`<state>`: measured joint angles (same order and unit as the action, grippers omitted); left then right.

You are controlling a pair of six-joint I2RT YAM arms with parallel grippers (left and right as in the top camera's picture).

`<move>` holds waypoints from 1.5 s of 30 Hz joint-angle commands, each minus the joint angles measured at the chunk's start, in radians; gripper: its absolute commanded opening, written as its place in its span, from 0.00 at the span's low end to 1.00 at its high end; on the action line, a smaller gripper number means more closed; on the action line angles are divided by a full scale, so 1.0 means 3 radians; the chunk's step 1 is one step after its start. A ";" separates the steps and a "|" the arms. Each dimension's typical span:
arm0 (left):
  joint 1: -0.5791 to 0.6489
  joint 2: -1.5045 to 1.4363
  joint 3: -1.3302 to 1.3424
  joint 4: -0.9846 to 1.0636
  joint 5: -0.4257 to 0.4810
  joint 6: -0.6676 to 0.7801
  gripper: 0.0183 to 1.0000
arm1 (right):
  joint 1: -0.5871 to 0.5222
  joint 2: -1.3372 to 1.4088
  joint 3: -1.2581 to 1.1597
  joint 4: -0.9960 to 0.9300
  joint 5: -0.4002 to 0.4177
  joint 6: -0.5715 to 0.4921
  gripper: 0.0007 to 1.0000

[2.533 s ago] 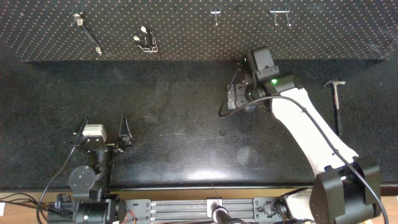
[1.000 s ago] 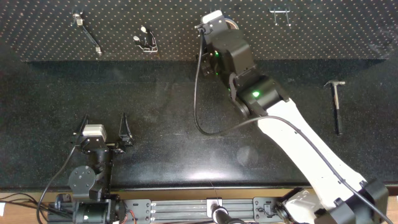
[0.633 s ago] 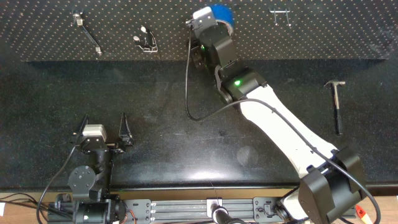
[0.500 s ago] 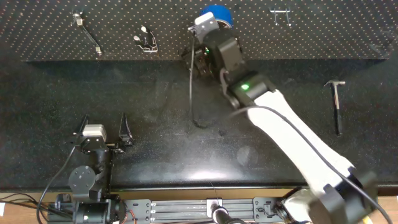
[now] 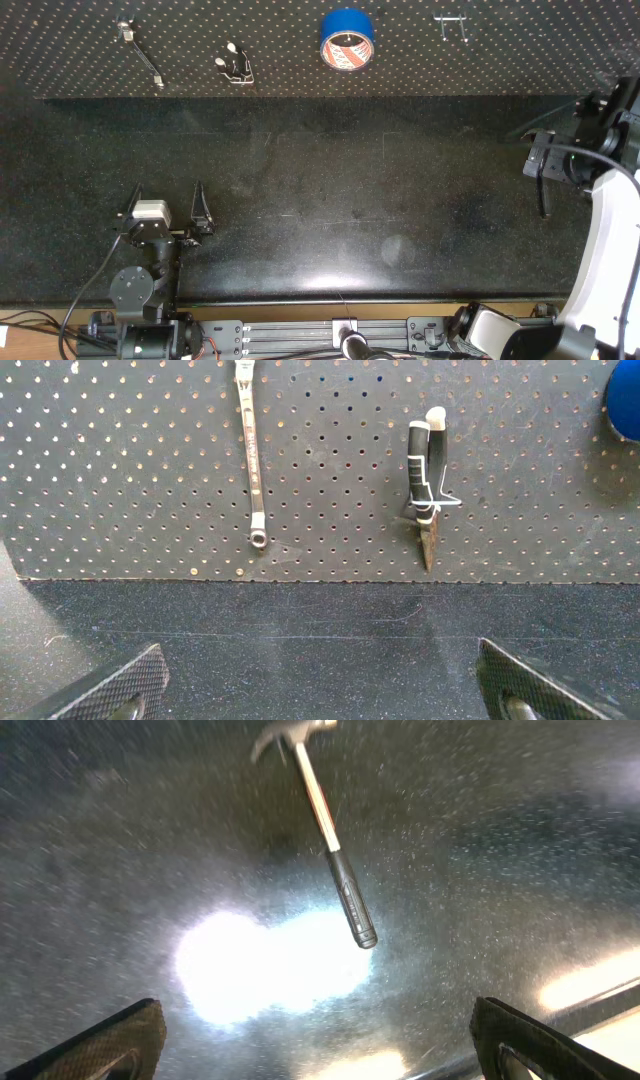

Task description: Place Tools Onto Pegboard

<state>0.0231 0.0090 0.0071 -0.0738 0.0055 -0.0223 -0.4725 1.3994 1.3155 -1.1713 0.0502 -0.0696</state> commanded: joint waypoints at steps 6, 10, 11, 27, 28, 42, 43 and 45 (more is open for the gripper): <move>0.0010 -0.0019 -0.0005 -0.0028 0.0023 0.0053 1.00 | -0.0440 0.1007 -0.0010 0.0089 -0.0223 -0.0893 0.99; 0.0010 -0.0019 -0.0005 -0.0028 0.0023 0.0053 1.00 | -0.0465 0.1188 -0.0010 0.0131 -0.0219 -0.1204 0.99; 0.0010 -0.0019 -0.0005 -0.0028 0.0023 0.0053 1.00 | -0.0467 0.1213 -0.0010 0.0146 -0.0220 -0.1236 0.98; 0.0010 -0.0019 -0.0005 -0.0028 0.0023 0.0053 1.00 | -0.0469 0.1789 -0.0010 0.0559 -0.0219 -0.1647 0.98; 0.0010 -0.0019 -0.0005 -0.0028 0.0023 0.0053 1.00 | -0.0469 0.1792 -0.0010 0.0558 -0.0219 -0.1709 0.98; 0.0010 -0.0019 -0.0005 -0.0028 0.0023 0.0053 0.99 | -0.0468 0.1807 -0.0010 0.0633 -0.0219 -0.1984 0.83; 0.0010 -0.0019 -0.0005 -0.0028 0.0023 0.0053 0.99 | -0.0468 0.1807 -0.0010 0.0632 -0.0219 -0.1982 0.78; 0.0010 -0.0019 -0.0005 -0.0028 0.0023 0.0053 0.99 | -0.0468 0.1807 -0.0010 0.0609 -0.0219 -0.1982 0.72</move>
<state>0.0231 0.0090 0.0071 -0.0738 0.0055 -0.0223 -0.6106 1.9236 1.3155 -0.9829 -0.0029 -0.6529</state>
